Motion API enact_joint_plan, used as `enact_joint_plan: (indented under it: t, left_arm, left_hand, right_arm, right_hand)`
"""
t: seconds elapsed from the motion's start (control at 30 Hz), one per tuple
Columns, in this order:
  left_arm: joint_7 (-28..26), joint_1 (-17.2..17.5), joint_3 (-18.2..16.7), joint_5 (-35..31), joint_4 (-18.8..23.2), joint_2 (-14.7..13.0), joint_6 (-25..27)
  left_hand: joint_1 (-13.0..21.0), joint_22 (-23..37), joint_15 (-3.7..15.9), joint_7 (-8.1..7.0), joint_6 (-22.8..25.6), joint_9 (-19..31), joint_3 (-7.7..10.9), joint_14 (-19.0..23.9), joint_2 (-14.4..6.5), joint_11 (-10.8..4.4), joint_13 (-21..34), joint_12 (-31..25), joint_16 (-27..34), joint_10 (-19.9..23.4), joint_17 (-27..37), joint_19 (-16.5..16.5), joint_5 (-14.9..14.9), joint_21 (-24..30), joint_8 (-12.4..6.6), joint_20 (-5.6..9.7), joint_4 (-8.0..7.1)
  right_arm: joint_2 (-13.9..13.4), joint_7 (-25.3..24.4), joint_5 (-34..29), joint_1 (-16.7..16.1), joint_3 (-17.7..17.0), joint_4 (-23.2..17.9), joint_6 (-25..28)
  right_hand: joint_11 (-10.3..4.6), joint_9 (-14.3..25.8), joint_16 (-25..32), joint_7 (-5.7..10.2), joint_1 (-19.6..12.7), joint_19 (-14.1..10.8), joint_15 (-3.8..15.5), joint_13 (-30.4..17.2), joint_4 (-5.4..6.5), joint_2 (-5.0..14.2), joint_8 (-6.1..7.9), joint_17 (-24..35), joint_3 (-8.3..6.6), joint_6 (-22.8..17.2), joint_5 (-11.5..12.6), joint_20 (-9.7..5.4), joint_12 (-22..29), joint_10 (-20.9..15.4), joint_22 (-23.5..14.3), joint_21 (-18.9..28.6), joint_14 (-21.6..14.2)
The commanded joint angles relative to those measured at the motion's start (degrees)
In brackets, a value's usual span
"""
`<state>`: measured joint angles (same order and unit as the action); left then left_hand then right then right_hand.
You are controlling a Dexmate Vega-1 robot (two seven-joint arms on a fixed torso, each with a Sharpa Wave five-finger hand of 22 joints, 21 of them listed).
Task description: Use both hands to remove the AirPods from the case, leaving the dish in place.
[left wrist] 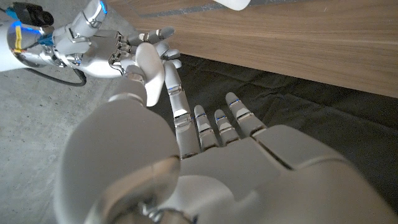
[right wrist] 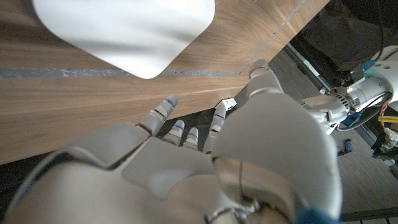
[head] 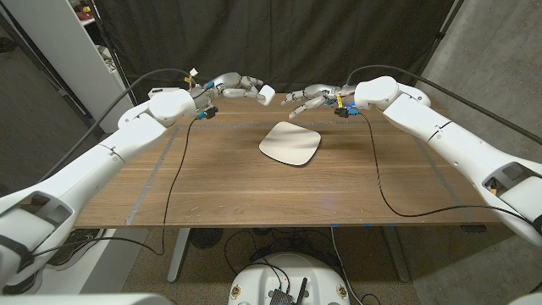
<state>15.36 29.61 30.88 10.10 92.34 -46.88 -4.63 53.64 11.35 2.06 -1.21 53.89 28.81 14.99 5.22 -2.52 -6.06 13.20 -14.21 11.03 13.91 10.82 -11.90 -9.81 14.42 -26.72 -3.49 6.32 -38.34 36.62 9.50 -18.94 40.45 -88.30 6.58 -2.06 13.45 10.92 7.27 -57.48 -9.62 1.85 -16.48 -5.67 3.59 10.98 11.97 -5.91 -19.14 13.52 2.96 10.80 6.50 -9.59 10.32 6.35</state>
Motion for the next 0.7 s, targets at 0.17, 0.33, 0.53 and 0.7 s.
enact_joint_plan:
  t: [0.17, 0.33, 0.53, 0.7]
  left_arm:
    - [2.4, -3.3, 2.8, -8.8, 0.5, 0.1, 1.3]
    - [1.7, -2.2, 2.3, -8.7, 1.4, 0.1, 1.1]
    - [0.2, -0.9, 1.8, -9.0, 2.5, 0.4, 1.7]
    - [-1.7, 0.3, 1.3, -9.2, 3.3, 0.5, 2.4]
  left_hand:
    - [4.2, 0.1, 1.66, -6.46, 5.3, -1.1, -0.93, -0.2, -4.9, -1.99, 0.3, -0.6, 0.3, 0.6, 0.2, 0.0, -0.7, -0.2, -0.11, -0.08, -0.31]
    - [3.8, 0.1, 1.85, -7.14, 5.4, -1.5, -1.21, 0.0, -4.9, -2.51, 0.4, -0.8, 0.4, 1.1, 0.3, 0.0, -0.9, -0.2, 0.15, -0.18, -0.50]
    - [3.5, 0.1, 2.14, -8.07, 5.6, -1.7, -1.42, 0.2, -5.1, -3.09, 0.5, -1.0, 0.6, 1.6, 0.4, 0.0, -1.2, -0.2, 0.31, -0.23, -0.77]
    - [3.3, 0.1, 2.54, -8.39, 6.2, -1.9, -1.66, 0.8, -5.0, -3.16, 0.6, -1.2, 0.9, 2.1, 0.4, -0.3, -1.3, -0.1, 0.20, -0.11, -0.84]
  right_arm:
    - [6.8, 13.9, 8.4, 11.2, 3.2, 19.1, -2.9]
    - [7.2, 12.7, 8.3, 11.3, 3.2, 19.1, -3.3]
    - [7.6, 10.5, 8.1, 10.9, 3.3, 18.0, -3.2]
    - [6.9, 7.7, 7.6, 9.6, 3.0, 14.9, -2.2]
  right_hand:
    - [-0.11, 0.1, 0.2, -0.02, 1.8, 0.8, 1.48, -0.1, 0.91, 0.85, -0.07, 0.1, 0.26, 0.5, -0.5, -0.02, 0.8, 0.0, -0.2, -0.2, 0.7]
    - [0.06, 0.0, 0.6, 1.14, 3.2, 1.0, 1.41, -0.1, 1.60, 1.65, 0.69, 0.1, 0.54, -0.8, -1.4, -0.23, 1.5, -1.1, -0.2, 0.2, 0.7]
    - [0.59, -0.1, 1.2, -1.95, 3.7, 0.5, 1.41, 0.0, 1.62, 2.32, 1.86, -0.1, 0.56, -4.1, -2.2, -0.63, 2.5, -3.7, -0.2, 0.6, -0.4]
    - [1.34, 0.1, 1.6, -1.55, 3.7, -0.7, 1.15, 0.1, 1.24, 2.88, 3.30, -0.4, 0.39, -8.4, -2.7, -0.67, 3.5, -6.7, -0.2, 0.9, -1.8]
